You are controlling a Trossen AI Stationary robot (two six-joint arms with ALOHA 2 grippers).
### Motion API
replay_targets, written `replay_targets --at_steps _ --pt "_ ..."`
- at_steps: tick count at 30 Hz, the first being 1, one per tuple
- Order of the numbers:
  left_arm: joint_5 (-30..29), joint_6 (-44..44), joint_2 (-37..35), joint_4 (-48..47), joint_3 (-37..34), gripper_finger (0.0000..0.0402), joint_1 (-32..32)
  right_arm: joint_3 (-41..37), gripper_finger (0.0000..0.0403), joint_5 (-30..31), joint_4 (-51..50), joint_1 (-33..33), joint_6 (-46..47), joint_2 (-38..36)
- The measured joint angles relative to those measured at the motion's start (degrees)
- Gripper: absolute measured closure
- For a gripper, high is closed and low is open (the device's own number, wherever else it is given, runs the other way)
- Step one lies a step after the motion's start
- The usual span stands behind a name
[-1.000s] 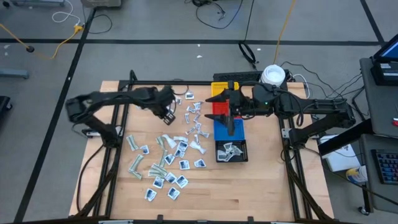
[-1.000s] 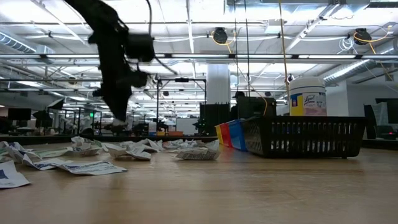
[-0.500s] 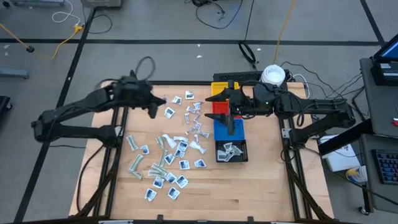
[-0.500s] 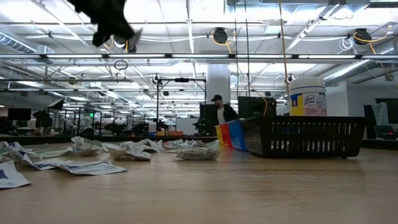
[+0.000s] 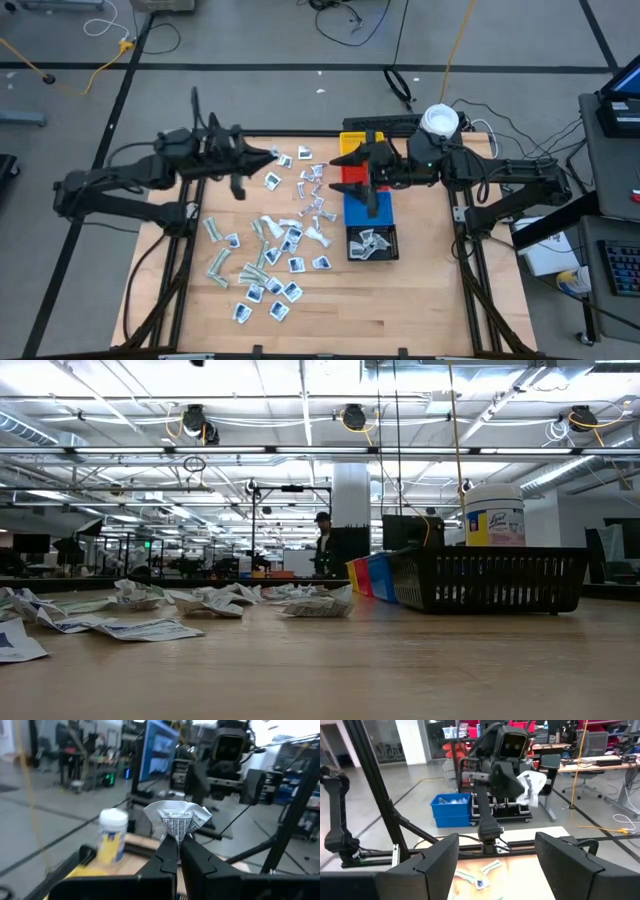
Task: Pick & Place First Aid Supplies
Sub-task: Put the black towelette pack into the black bin
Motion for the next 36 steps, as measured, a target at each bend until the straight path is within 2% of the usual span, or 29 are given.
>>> replay_targets --at_steps 5,12,19,24,31,36 --pt "0.01 1.90 8.68 2.65 4.91 0.0396 -2.86 -0.02 0.0147 0.20 0.97 -0.25 0.26 0.02" --pt "3.32 7.18 21.68 1.43 18.09 0.0396 -5.63 -0.02 0.0147 0.19 2.52 -0.46 -0.53 0.00" --pt "6.00 9.42 28.22 -4.12 27.00 0.0396 -5.96 -0.02 0.0154 -0.05 2.80 -0.42 -1.16 0.00" --pt "6.26 9.63 28.80 -4.34 27.66 0.0396 -5.96 -0.02 0.0216 -0.28 2.81 -0.33 -0.97 0.00" --pt "6.13 7.72 28.71 -4.93 27.66 0.0387 -5.96 -0.02 0.0360 -0.56 2.53 -0.33 -1.14 -0.37" --pt "6.51 2.20 28.71 -5.59 27.68 0.0339 -5.96 -0.02 0.0387 -2.93 1.97 -0.41 -1.12 -0.44"
